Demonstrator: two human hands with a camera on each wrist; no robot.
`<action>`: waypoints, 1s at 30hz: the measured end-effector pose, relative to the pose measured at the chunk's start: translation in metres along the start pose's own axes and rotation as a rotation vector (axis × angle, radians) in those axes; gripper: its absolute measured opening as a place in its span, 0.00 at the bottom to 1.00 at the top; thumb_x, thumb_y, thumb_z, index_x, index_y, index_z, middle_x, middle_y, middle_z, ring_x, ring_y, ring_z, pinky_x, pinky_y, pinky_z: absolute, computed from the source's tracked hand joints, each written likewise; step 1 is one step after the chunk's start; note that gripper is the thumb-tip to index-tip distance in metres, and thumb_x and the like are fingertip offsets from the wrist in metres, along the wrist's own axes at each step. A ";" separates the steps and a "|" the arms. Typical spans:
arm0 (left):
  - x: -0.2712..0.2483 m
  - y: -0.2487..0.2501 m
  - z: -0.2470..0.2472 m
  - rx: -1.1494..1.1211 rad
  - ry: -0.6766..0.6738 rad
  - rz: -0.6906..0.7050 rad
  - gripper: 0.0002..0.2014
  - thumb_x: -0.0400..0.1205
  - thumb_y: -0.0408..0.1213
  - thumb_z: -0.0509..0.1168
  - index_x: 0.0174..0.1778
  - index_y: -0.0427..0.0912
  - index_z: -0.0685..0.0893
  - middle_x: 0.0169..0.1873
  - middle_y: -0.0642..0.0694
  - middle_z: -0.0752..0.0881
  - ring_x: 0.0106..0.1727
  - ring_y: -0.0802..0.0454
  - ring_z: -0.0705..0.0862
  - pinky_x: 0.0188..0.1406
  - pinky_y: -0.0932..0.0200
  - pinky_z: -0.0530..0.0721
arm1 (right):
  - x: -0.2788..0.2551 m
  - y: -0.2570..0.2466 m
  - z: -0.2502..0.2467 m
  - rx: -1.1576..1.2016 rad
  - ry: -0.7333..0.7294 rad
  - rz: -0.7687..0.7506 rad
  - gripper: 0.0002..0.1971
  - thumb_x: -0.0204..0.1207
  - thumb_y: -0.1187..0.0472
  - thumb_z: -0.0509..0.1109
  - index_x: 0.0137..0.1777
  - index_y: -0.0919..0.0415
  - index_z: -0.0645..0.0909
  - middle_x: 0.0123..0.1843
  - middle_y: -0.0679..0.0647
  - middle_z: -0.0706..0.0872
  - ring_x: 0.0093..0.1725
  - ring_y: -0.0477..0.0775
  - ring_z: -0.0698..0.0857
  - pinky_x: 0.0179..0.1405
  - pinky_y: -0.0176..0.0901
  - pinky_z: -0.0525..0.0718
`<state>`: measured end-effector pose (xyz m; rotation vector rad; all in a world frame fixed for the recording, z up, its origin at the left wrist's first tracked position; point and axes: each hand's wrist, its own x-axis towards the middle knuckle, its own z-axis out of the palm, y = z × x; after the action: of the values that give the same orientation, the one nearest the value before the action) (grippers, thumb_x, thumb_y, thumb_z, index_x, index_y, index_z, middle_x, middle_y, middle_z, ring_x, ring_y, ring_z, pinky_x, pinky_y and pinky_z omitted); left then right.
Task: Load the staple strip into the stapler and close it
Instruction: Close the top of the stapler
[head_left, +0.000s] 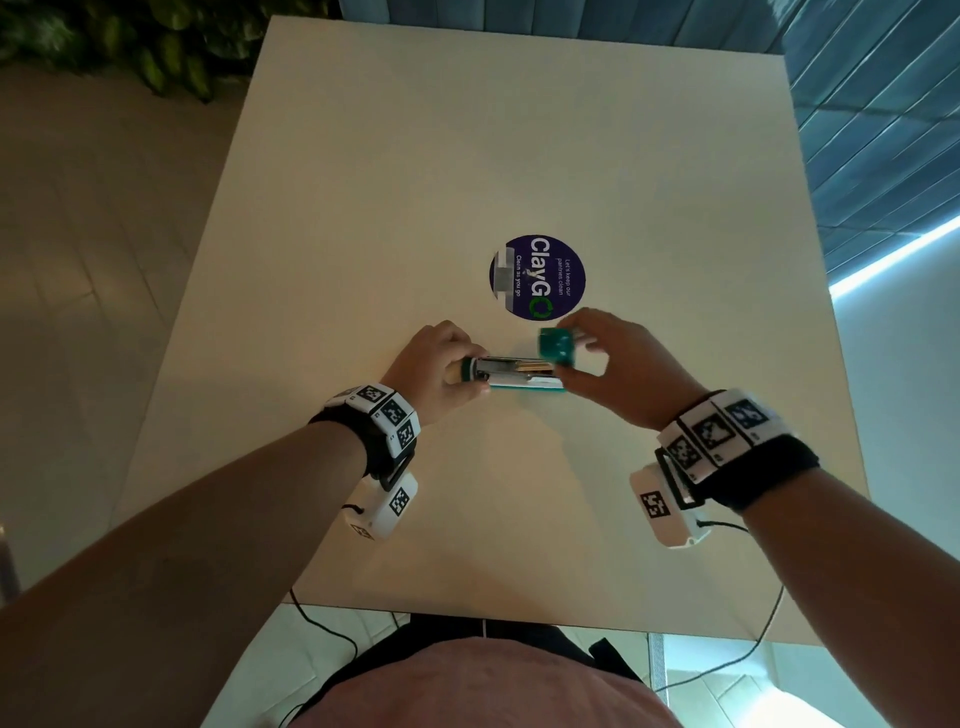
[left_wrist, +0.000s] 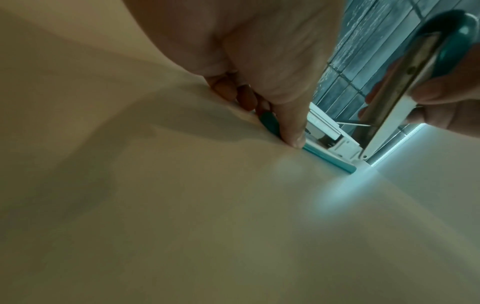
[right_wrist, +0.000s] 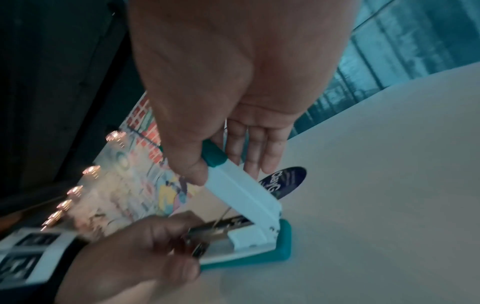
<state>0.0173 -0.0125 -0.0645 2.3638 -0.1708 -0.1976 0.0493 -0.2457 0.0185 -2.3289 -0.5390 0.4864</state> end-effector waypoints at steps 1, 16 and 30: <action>0.000 0.000 0.000 0.000 0.004 0.003 0.20 0.69 0.42 0.76 0.56 0.46 0.83 0.48 0.46 0.80 0.49 0.49 0.75 0.51 0.59 0.70 | 0.003 -0.003 0.005 -0.045 -0.035 -0.011 0.17 0.72 0.59 0.71 0.61 0.53 0.77 0.59 0.52 0.85 0.56 0.49 0.82 0.61 0.47 0.81; 0.000 -0.002 0.001 -0.037 0.028 0.005 0.20 0.67 0.39 0.77 0.54 0.43 0.84 0.49 0.43 0.82 0.49 0.52 0.74 0.49 0.60 0.68 | 0.022 -0.003 0.051 -0.486 -0.103 -0.093 0.19 0.81 0.55 0.57 0.72 0.50 0.66 0.61 0.55 0.82 0.57 0.59 0.79 0.54 0.52 0.78; -0.001 -0.005 0.000 -0.058 0.008 -0.007 0.28 0.66 0.38 0.78 0.62 0.42 0.79 0.51 0.42 0.79 0.52 0.48 0.78 0.56 0.53 0.79 | 0.032 -0.003 0.062 -0.480 -0.143 -0.029 0.14 0.75 0.63 0.62 0.59 0.65 0.71 0.58 0.62 0.78 0.55 0.61 0.75 0.56 0.52 0.76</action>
<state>0.0169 -0.0085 -0.0676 2.3074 -0.1510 -0.1938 0.0464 -0.1941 -0.0289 -2.7471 -0.8321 0.5606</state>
